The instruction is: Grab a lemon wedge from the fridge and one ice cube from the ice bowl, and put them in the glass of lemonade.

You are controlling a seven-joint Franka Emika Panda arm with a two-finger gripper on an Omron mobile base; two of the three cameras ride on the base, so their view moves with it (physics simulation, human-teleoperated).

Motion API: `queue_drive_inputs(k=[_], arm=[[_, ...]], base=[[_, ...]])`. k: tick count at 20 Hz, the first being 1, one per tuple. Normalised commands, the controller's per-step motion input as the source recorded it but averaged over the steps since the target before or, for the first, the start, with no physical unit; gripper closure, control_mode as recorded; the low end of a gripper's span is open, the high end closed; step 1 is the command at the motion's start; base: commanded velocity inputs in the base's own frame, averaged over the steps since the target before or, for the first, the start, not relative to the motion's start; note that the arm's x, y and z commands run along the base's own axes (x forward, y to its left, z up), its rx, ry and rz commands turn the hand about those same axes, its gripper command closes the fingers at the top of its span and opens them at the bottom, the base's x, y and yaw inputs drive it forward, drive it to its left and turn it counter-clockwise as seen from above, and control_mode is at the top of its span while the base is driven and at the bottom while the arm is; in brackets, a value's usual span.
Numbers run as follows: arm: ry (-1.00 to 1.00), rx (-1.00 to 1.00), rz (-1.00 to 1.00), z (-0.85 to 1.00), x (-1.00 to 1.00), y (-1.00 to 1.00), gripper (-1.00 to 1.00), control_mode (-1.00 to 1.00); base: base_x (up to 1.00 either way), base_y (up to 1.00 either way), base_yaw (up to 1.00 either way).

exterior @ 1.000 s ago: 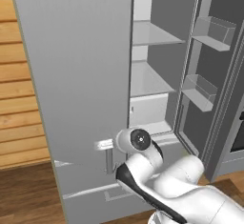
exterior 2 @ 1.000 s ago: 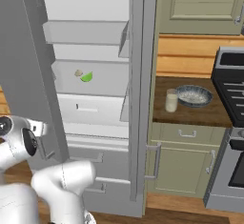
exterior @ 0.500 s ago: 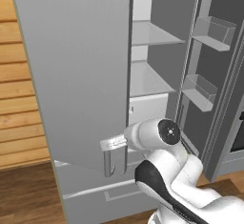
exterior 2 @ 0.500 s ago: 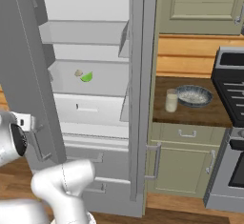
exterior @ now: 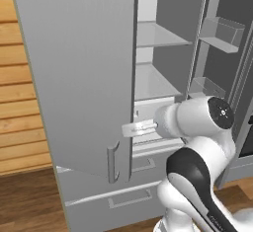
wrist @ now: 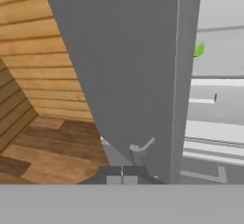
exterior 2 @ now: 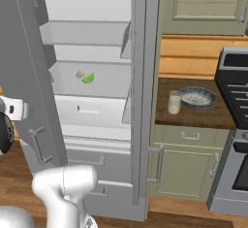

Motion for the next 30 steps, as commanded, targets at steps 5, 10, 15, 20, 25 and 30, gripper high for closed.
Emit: queue_drive_inputs(k=[5,10,15,20,25,30], arm=[[-0.01,0.13,-0.11,0.79,-0.51,-0.48,1.0,-1.0],[0.01,0.19,-0.16,0.32,0.11,-0.74,1.0,-1.0],[0.04,0.28,-0.23,0.02,0.8,-0.69,1.0,-1.0],[0.07,0.22,-0.08,-0.05,0.69,-0.14,1.0,-1.0],[0.07,0.07,0.0,-0.36,0.55,0.25,-1.0,-1.0],[0.06,0.03,0.01,-0.25,0.56,0.03,-1.0,-1.0]], base=[[0.0,0.0,0.0],[0.0,0.0,0.0],[0.0,0.0,0.0],[0.0,0.0,0.0],[0.0,0.0,0.0],[0.0,0.0,0.0]])
